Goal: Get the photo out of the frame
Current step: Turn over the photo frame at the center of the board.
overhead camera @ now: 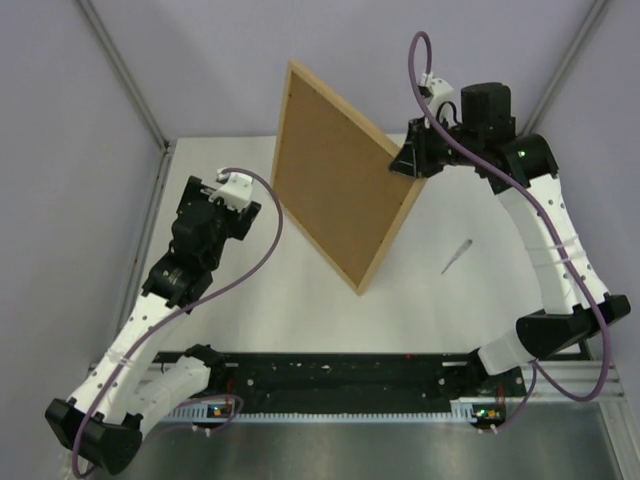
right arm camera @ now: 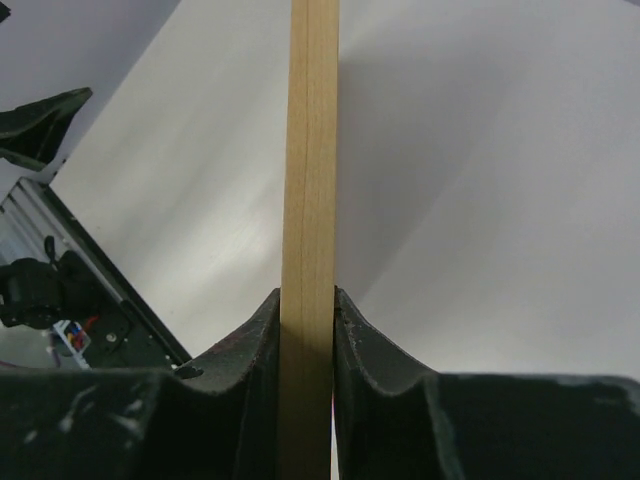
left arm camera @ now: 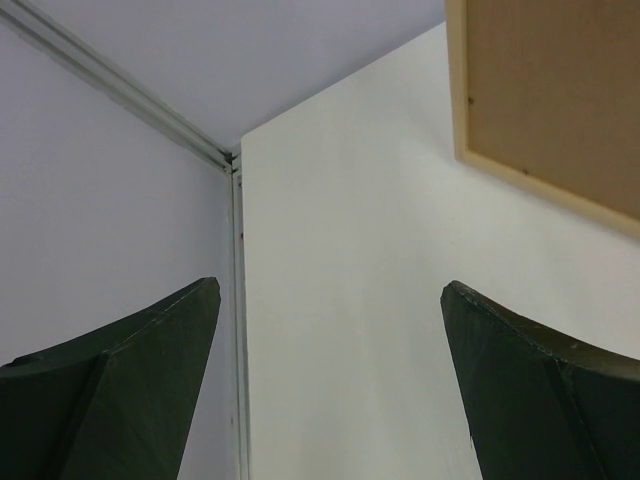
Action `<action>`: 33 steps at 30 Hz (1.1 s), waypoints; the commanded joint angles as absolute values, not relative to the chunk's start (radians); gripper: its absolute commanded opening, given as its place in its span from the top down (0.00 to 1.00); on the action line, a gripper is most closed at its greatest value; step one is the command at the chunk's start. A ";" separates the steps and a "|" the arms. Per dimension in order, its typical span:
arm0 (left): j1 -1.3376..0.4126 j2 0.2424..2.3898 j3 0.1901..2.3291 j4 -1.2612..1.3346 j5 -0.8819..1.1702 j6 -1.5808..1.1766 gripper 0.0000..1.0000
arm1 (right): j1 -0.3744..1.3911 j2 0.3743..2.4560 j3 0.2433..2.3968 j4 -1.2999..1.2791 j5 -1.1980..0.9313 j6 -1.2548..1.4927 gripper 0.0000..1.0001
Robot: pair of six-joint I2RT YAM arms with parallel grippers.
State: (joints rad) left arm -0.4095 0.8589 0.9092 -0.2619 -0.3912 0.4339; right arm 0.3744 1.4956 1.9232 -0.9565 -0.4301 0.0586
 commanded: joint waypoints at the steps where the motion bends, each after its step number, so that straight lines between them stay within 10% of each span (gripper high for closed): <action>1: -0.399 0.841 0.900 -0.244 -0.365 0.405 0.01 | 0.333 1.419 1.907 -0.729 -0.587 0.167 1.00; 23: -0.394 0.871 0.778 -0.225 -0.328 0.426 0.01 | 0.149 1.368 1.162 -0.448 -0.411 0.121 1.00; 33: -0.310 0.946 0.703 -0.195 -0.235 0.379 0.01 | 0.005 1.518 0.969 -0.282 -0.822 0.117 1.00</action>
State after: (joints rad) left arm -0.3393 0.9329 0.7151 -0.2565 -0.2920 0.4133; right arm 0.0563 1.4208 0.9890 -0.3550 -0.7132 0.2527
